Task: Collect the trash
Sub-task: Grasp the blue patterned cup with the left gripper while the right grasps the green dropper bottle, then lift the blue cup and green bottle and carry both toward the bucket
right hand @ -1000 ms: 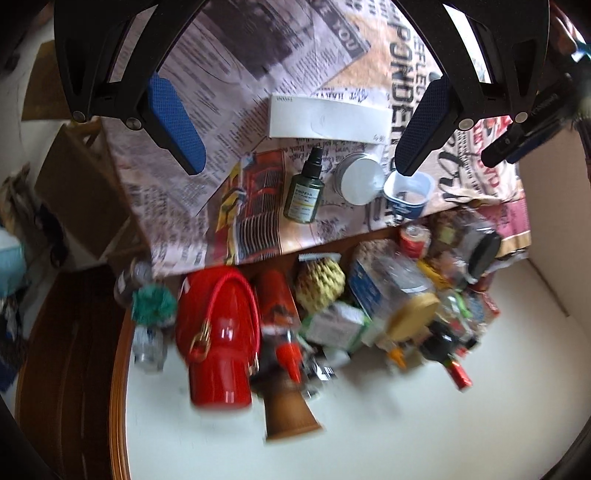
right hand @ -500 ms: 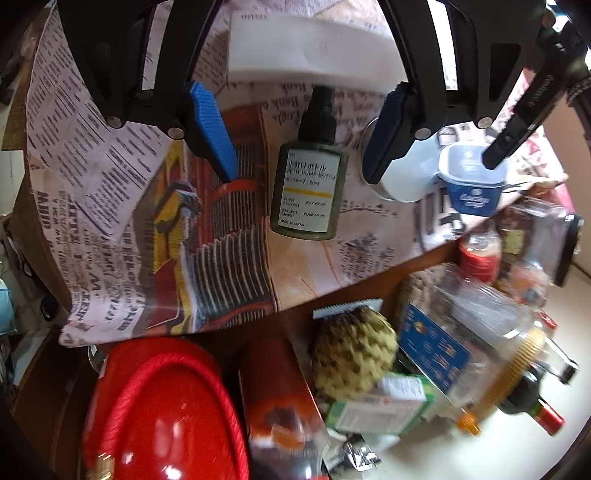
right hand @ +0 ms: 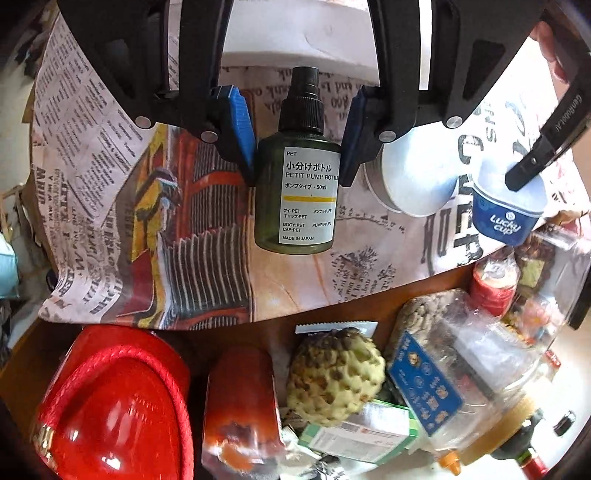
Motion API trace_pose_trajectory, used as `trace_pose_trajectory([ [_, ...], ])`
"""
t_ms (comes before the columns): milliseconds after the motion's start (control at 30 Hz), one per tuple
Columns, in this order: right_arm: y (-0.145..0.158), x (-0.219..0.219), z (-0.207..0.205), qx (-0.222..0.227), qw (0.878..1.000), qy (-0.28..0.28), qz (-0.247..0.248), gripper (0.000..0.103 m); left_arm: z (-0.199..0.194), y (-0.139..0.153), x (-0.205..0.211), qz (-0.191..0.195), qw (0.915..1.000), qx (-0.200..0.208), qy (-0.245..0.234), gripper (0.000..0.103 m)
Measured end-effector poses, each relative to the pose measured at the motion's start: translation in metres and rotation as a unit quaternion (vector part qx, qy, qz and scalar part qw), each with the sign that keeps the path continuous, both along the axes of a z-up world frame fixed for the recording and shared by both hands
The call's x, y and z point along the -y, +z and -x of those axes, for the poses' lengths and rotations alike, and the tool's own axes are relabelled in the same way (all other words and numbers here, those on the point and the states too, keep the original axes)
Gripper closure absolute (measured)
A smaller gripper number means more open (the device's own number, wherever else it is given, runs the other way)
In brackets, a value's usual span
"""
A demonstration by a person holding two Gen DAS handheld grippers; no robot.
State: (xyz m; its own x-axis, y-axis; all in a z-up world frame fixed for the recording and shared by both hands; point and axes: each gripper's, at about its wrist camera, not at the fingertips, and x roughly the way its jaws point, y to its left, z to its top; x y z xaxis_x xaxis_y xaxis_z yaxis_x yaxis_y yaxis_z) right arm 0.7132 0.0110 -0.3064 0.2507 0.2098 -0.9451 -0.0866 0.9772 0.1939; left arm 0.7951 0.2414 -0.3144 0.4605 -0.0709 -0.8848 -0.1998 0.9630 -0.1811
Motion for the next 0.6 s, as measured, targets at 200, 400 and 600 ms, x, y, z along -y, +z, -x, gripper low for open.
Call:
trace_pose_trajectory([
  [200,0.043,0.006,0.024,0.048,0.999,0.013,-0.010,0.064,0.016,0.031,0.006,-0.016,0.9995,0.027,0.000,0.098],
  [400,0.104,0.042,0.047,0.124,0.992,0.022,-0.023,0.064,0.042,0.081,0.026,-0.036,0.9969,0.069,-0.011,0.098],
  [600,0.161,0.075,0.081,0.196,0.980,0.025,-0.035,0.064,0.082,0.135,0.059,-0.051,0.9913,0.120,-0.018,0.098],
])
